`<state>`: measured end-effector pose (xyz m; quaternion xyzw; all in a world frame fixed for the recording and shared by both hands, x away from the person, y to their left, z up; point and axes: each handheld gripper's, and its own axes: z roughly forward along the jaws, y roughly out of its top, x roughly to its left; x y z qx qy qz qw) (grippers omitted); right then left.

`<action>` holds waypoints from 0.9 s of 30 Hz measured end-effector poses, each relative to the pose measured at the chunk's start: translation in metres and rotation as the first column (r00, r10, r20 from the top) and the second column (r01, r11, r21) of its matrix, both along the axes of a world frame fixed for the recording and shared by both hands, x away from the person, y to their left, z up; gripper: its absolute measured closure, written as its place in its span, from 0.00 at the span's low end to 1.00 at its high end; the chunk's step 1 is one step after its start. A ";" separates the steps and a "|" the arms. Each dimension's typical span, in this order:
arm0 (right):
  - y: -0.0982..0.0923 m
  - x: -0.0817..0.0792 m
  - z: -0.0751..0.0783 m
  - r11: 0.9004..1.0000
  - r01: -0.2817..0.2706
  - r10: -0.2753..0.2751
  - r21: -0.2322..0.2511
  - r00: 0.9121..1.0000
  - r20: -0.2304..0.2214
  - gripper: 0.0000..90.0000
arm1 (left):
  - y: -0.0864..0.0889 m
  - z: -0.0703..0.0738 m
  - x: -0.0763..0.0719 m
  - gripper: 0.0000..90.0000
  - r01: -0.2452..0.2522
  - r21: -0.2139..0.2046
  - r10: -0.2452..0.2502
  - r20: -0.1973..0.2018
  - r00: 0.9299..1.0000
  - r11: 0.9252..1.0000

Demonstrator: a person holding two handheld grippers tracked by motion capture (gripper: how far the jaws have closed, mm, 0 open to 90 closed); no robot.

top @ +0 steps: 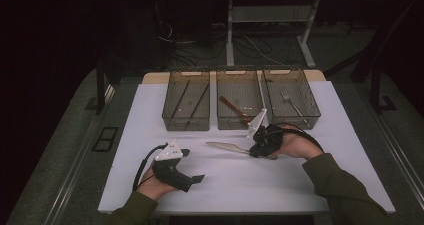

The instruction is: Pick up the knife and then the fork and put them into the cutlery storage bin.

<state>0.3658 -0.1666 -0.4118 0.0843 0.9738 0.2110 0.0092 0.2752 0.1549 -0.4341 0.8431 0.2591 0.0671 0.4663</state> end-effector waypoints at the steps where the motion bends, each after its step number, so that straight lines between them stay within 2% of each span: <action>1: -0.003 0.000 0.001 1.000 0.002 -0.002 0.021 1.000 0.005 0.88 | 0.000 0.000 0.000 0.00 0.001 0.001 -0.001 0.001 1.000 1.000; 5: -0.014 -0.002 0.005 0.994 0.035 -0.035 0.105 0.999 -0.004 0.88 | 0.000 0.000 0.000 0.00 0.001 0.002 -0.001 0.001 1.000 1.000; 7: -0.019 -0.002 0.006 0.986 0.056 -0.055 0.154 0.998 -0.013 0.88 | 0.000 0.000 0.000 0.00 0.000 0.000 0.000 0.001 1.000 1.000; 11: -0.030 -0.002 0.010 0.971 0.097 -0.096 0.220 0.995 -0.015 0.88 | 0.000 0.000 0.000 0.00 -0.001 -0.002 0.001 0.002 1.000 1.000; 18: -0.044 -0.002 0.011 0.940 0.153 -0.147 0.306 0.988 -0.042 0.88 | 0.000 0.001 -0.001 0.00 -0.001 -0.001 0.001 0.003 1.000 1.000; 21: -0.048 -0.002 0.011 0.930 0.175 -0.167 0.323 0.985 -0.051 0.88 | 0.000 0.001 -0.001 0.00 -0.001 -0.002 0.001 0.007 1.000 1.000; 24: -0.051 -0.002 0.012 0.914 0.198 -0.189 0.354 0.980 -0.059 0.88 | 0.001 0.001 -0.001 0.00 -0.001 -0.004 0.001 0.008 1.000 1.000; 25: -0.051 -0.003 0.013 0.903 0.219 -0.208 0.368 0.976 -0.071 0.88 | 0.001 0.001 0.000 0.00 -0.001 -0.005 0.001 0.009 1.000 1.000; 27: -0.054 -0.003 0.014 0.891 0.238 -0.225 0.385 0.971 -0.080 0.88 | 0.001 0.001 0.000 0.00 -0.001 -0.007 0.001 0.010 1.000 1.000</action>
